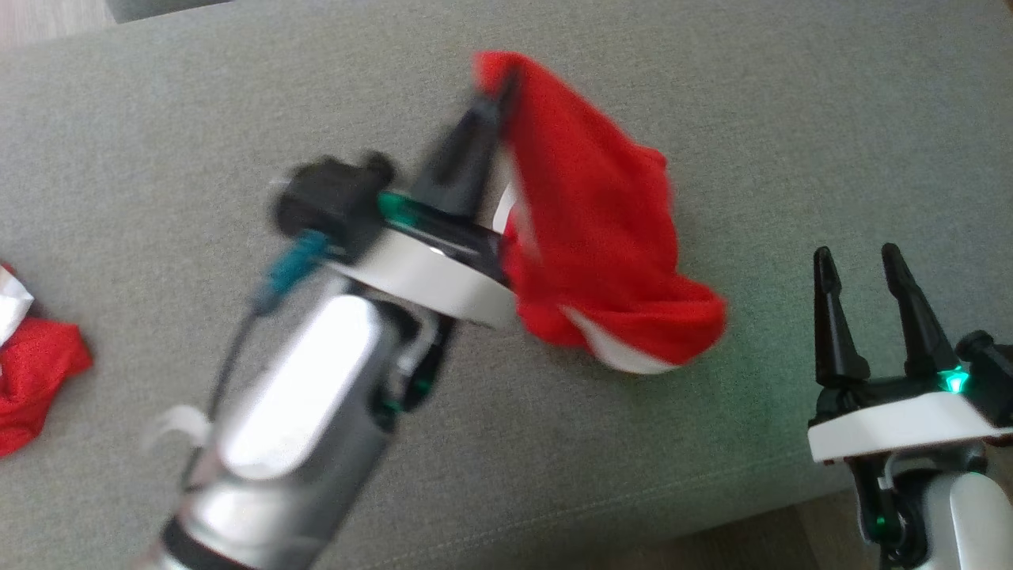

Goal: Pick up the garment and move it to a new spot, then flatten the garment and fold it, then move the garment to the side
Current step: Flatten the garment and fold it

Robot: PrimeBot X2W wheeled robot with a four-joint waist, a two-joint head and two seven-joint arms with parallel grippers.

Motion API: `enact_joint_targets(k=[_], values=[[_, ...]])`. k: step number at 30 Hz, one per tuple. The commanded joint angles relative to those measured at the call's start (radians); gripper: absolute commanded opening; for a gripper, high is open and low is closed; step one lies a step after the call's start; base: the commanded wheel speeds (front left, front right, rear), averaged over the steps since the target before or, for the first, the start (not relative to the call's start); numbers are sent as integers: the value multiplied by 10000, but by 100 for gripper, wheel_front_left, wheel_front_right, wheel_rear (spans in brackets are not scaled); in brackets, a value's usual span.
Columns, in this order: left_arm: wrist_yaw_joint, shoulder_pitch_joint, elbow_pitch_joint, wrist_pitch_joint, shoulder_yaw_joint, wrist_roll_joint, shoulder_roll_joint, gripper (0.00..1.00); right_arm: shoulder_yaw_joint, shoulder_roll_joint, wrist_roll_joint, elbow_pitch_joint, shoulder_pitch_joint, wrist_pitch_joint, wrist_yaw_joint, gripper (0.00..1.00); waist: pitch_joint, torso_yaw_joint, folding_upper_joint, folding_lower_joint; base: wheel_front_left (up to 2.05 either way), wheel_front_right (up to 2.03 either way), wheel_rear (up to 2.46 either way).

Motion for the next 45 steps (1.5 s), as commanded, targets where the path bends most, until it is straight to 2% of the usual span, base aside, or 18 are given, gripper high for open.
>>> enact_joint_targets(k=[1,7,11,19,24,25,26,27,37,45], values=[[169,-223,-312,-107,536,81,287,0,153,-50,60,-327,-17,-25,39,100,5,5,0,0,0,0,0],[1116,1075,141,-62,1613,-42,1257,0,164,-43,245,-269,33,-79,39,100,78,62,0,0,0,0,0],[1560,2301,556,211,2100,-414,1780,0,208,-41,290,-195,8,-78,39,100,167,157,0,0,0,0,0],[2152,3999,330,536,2439,-842,2130,0,367,-40,10,-211,-93,86,39,100,215,570,0,0,0,0,0],[2194,4478,-40,746,2207,-887,2124,0,585,-60,-226,-251,-127,251,39,100,84,808,0,0,0,0,0],[2172,4520,-115,706,2163,-872,2115,18,642,-93,-242,-252,-128,271,39,100,36,860,0,0,0,0,0],[2173,4554,-169,663,2118,-826,2118,89,694,-142,-268,-256,-130,287,39,100,-10,910,0,0,0,0,0],[2179,4574,-235,579,2074,-742,2129,100,740,-180,-286,-257,-130,304,39,100,-65,958,0,0,0,0,0],[2508,4462,-1069,-129,2082,643,2484,100,979,-401,-431,-423,103,465,39,100,-616,1362,0,0,0,0,0],[2560,4894,-1914,-204,2328,1427,2593,100,1179,-365,-500,-669,561,700,39,100,-1068,1538,0,0,0,0,0]])
